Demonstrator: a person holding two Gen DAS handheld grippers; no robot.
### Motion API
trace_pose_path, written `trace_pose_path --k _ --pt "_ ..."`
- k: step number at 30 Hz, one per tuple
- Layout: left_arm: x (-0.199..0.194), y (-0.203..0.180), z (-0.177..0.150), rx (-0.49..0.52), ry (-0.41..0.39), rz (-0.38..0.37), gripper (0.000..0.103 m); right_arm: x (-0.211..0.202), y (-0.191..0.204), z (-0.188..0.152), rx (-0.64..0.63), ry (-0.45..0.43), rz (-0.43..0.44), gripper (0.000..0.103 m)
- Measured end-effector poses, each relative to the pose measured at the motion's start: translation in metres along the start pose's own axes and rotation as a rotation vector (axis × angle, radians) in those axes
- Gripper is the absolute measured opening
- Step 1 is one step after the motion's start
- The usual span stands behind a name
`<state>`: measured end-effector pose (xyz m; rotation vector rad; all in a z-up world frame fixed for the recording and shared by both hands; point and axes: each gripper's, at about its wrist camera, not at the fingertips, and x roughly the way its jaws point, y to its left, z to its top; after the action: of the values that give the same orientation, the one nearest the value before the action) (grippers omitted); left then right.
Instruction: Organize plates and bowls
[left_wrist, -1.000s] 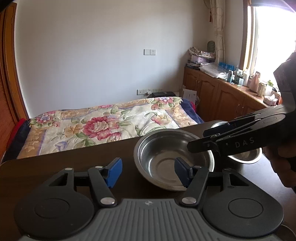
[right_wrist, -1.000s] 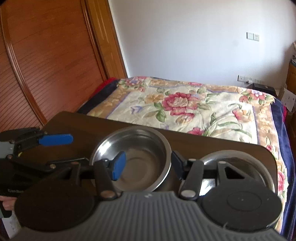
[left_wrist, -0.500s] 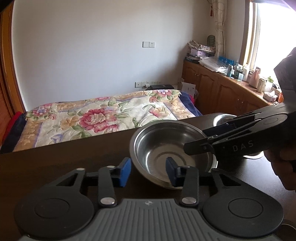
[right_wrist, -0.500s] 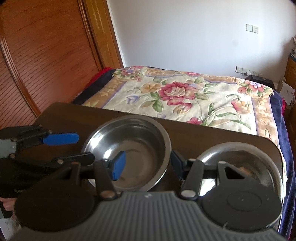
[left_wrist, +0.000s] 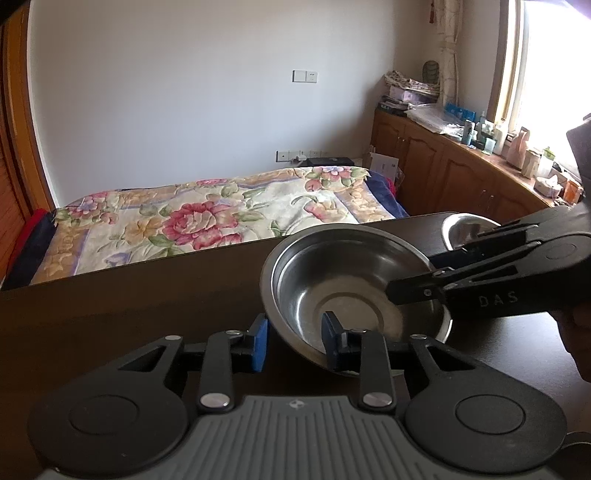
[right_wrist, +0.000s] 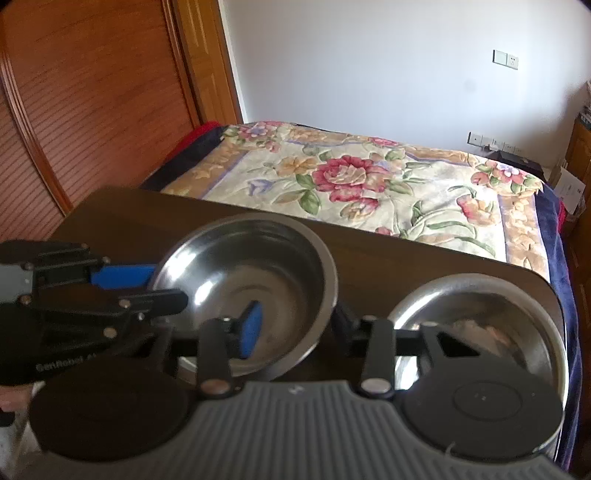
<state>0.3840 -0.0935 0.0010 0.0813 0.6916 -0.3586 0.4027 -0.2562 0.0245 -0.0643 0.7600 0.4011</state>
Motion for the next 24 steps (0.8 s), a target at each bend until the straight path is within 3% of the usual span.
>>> trace_pose_path --k 8,24 --pt "-0.014 0.002 0.003 -0.016 -0.021 0.013 0.037 -0.007 0.0 -0.001 -0.011 -0.023 -0.012 0.019" --pt "-0.089 -0.014 0.001 -0.008 -0.137 0.006 0.037 -0.07 0.02 -0.005 0.004 -0.168 -0.018 0.019"
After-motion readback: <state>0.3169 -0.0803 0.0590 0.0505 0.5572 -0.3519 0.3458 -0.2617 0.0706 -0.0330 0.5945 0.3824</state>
